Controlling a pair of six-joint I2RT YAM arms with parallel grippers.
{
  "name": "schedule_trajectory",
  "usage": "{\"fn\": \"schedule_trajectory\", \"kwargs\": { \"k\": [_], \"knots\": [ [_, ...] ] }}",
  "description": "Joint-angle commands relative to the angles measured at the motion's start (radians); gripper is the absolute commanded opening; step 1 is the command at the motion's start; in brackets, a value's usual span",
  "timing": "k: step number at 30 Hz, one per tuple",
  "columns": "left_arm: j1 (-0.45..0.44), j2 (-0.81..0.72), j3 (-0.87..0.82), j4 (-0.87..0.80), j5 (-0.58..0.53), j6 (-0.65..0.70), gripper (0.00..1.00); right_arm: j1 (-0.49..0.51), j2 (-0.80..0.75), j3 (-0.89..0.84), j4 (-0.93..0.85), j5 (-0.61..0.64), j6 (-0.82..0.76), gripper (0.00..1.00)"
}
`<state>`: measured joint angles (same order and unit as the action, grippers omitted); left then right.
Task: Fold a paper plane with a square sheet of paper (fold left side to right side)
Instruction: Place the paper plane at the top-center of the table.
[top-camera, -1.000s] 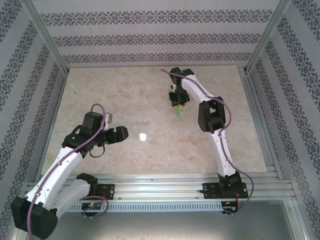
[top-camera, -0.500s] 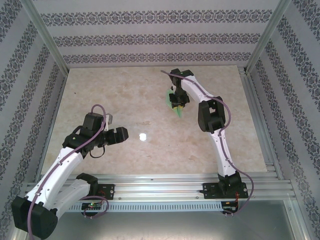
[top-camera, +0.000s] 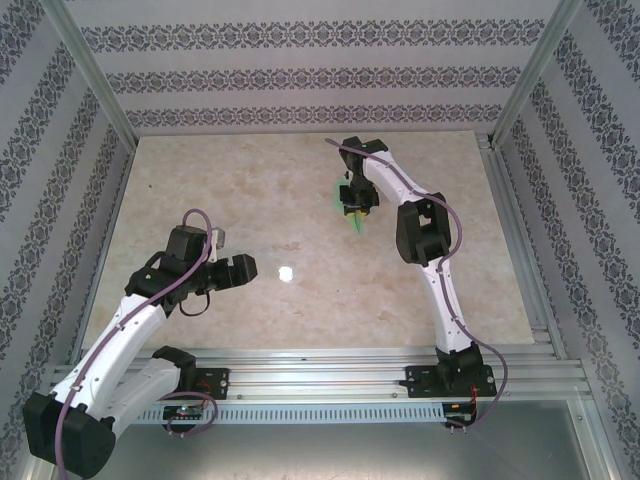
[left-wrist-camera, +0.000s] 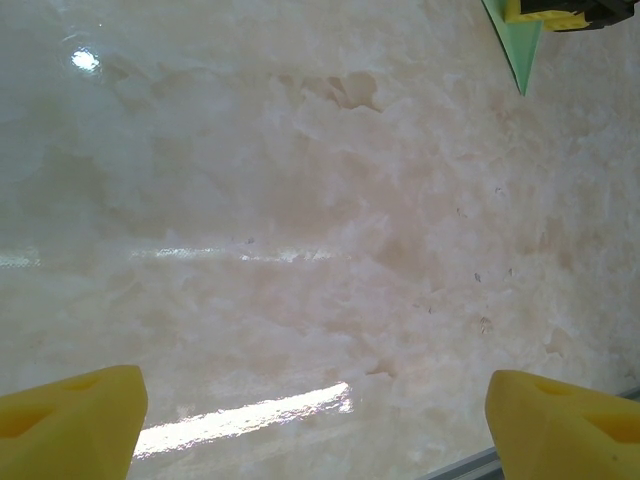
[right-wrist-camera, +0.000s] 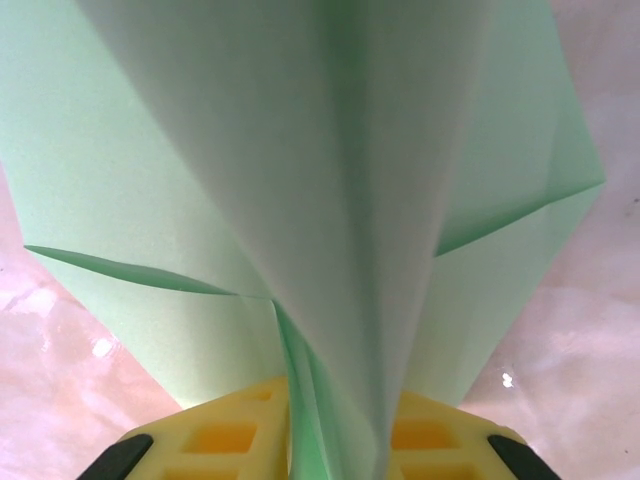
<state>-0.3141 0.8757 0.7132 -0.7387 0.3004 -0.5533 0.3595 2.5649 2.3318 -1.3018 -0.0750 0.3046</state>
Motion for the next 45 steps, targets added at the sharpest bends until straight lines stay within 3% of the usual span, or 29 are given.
{"fn": "schedule_trajectory", "kwargs": {
  "k": [1, 8, 23, 29, 35, 45],
  "knots": [
    [0.016, -0.012, -0.013, 0.001, 0.001, 0.000, 0.89, -0.017, 0.070, 0.019, 0.020, 0.047, 0.025, 0.20],
    [0.015, -0.011, -0.011, 0.000, 0.001, 0.000, 0.90, -0.009, 0.026, -0.002, 0.020, 0.041, 0.023, 0.21],
    [0.015, -0.010, 0.022, -0.022, -0.015, 0.015, 0.92, 0.024, -0.163, -0.045, -0.001, 0.079, 0.025, 0.33],
    [0.015, -0.010, 0.046, -0.027, -0.058, 0.010, 1.00, 0.052, -0.284, -0.081, -0.029, 0.135, 0.024, 0.39],
    [0.020, -0.009, 0.083, -0.024, -0.205, -0.012, 1.00, 0.079, -0.623, -0.364, 0.094, 0.195, 0.022, 0.44],
    [0.035, -0.097, 0.079, 0.120, -0.600, -0.014, 1.00, 0.013, -1.256, -1.043, 0.369, 0.272, -0.012, 0.62]
  ]
}}
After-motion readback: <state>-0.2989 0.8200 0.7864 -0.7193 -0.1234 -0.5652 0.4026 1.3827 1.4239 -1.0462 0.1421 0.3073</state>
